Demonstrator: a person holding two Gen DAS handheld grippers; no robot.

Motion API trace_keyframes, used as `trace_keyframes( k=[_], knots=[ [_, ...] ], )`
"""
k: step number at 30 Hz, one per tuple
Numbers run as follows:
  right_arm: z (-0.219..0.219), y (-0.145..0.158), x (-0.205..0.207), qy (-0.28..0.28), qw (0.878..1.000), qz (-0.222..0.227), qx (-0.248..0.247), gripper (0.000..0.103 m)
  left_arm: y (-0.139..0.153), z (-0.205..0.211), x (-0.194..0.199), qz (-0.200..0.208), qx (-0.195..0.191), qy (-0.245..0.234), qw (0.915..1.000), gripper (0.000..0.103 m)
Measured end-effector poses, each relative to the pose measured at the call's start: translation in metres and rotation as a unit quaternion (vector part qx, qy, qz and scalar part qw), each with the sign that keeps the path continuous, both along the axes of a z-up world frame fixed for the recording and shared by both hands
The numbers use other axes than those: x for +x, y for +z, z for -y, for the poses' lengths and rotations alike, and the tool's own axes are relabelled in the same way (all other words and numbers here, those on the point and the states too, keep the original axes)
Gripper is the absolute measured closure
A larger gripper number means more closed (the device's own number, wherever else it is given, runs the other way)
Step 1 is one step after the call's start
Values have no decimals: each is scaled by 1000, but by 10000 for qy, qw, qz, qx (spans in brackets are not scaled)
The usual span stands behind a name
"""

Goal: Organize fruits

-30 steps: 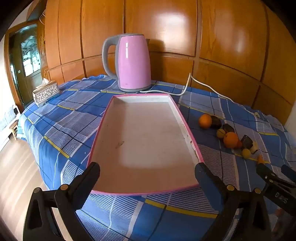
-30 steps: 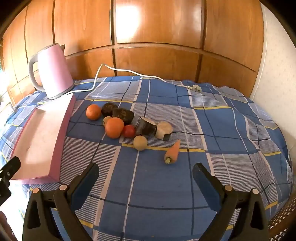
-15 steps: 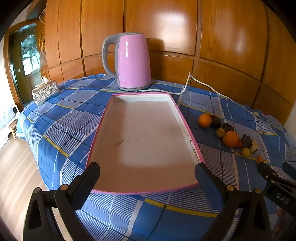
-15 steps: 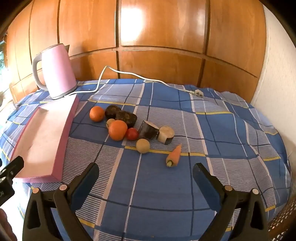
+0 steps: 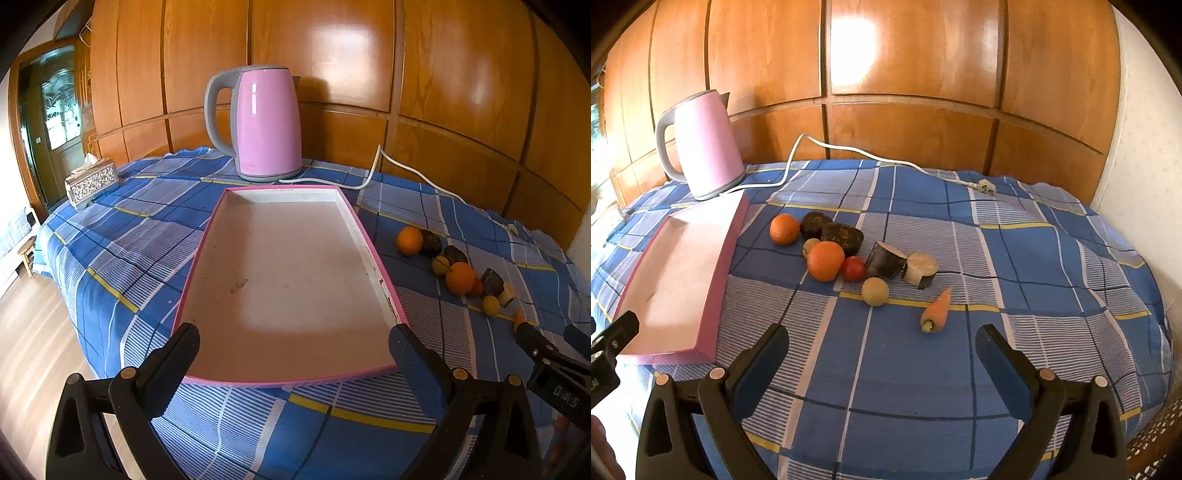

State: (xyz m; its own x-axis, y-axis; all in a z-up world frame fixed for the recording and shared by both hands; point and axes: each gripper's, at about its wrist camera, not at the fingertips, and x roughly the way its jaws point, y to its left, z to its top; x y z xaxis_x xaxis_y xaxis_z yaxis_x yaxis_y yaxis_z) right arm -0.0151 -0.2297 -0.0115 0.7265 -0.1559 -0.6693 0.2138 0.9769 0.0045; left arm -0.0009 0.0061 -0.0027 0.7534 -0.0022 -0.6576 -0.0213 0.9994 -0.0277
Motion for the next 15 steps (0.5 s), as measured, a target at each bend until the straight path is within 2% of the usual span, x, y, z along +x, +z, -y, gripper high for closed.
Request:
trace_keyframes(
  k=[15],
  knots=[
    [2, 2, -1, -34, 10000, 34, 15, 0, 0, 2, -1, -4, 41, -10, 10000, 0]
  ],
)
